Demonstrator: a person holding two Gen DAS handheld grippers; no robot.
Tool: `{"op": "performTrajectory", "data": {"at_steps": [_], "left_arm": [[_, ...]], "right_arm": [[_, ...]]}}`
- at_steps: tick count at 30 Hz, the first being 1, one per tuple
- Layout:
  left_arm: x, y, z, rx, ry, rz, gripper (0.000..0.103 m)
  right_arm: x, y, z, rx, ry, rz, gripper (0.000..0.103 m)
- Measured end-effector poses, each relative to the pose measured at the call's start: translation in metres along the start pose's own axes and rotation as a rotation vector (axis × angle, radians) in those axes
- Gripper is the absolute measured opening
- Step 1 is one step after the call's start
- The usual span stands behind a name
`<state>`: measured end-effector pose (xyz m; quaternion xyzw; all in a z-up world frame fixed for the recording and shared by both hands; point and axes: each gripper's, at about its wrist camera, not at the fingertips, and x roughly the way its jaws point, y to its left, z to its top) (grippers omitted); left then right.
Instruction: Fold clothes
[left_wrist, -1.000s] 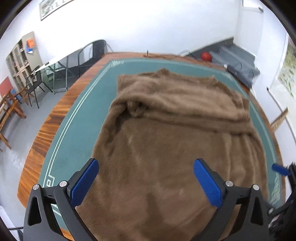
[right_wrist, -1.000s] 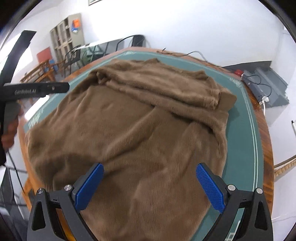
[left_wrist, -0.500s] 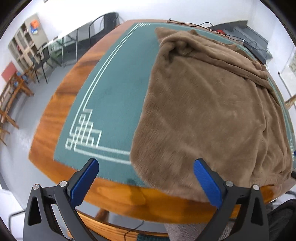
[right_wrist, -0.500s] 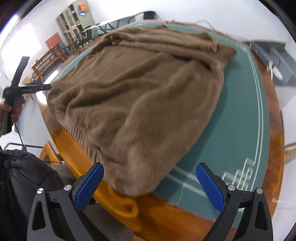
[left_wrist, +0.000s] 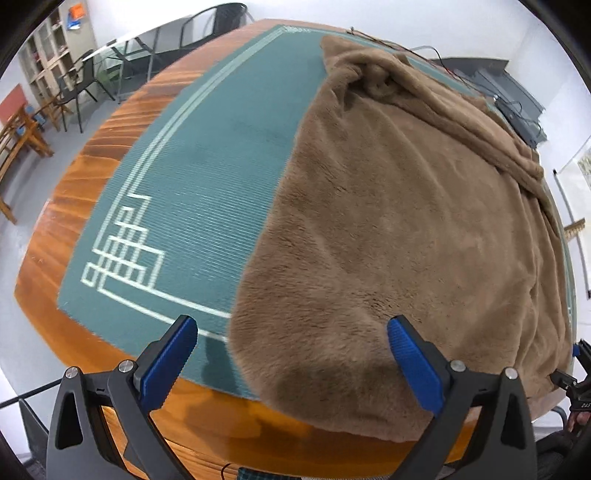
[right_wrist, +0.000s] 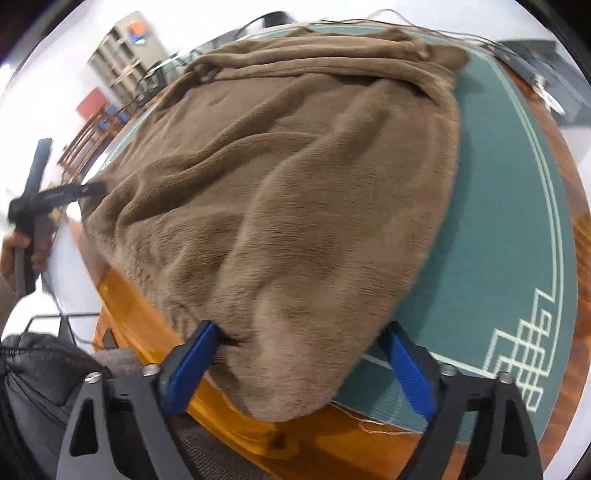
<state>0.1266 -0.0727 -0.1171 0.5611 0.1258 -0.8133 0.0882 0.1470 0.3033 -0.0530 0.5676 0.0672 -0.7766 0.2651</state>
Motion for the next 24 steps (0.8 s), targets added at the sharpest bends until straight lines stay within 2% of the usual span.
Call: {"op": "performTrajectory", "data": {"at_steps": [4, 5, 7, 9, 11, 12, 18, 22, 24], "left_arm": [[0.009, -0.011, -0.002, 0.032, 0.018, -0.001, 0.103], [0.01, -0.015, -0.003, 0.044, 0.018, 0.003, 0.103], [0.01, -0.021, -0.003, 0.073, 0.019, 0.006, 0.099], [0.007, -0.027, -0.003, 0.109, 0.016, 0.017, 0.086], [0.003, -0.032, -0.001, 0.121, 0.025, 0.006, 0.059], [0.001, -0.035, 0.0, 0.126, 0.031, 0.001, 0.052], [0.0, -0.048, 0.001, 0.153, 0.037, 0.042, 0.041], [-0.001, -0.049, 0.002, 0.125, 0.045, 0.023, 0.03], [-0.003, -0.047, 0.003, 0.101, 0.048, 0.004, 0.026]], "right_arm": [[0.003, 0.012, 0.001, -0.047, 0.004, 0.001, 0.055], [0.004, 0.014, 0.002, -0.053, 0.004, 0.003, 0.05], [0.003, 0.013, 0.002, -0.043, 0.004, 0.013, 0.046], [0.002, 0.011, 0.003, -0.032, 0.004, 0.023, 0.042], [0.001, 0.01, 0.004, -0.022, 0.003, 0.034, 0.036], [0.001, 0.009, 0.005, -0.019, 0.003, 0.038, 0.036], [0.005, 0.012, 0.011, -0.046, 0.007, 0.028, 0.035], [0.006, 0.011, 0.011, -0.052, 0.009, 0.034, 0.035], [0.005, 0.009, 0.012, -0.05, 0.008, 0.044, 0.03]]}}
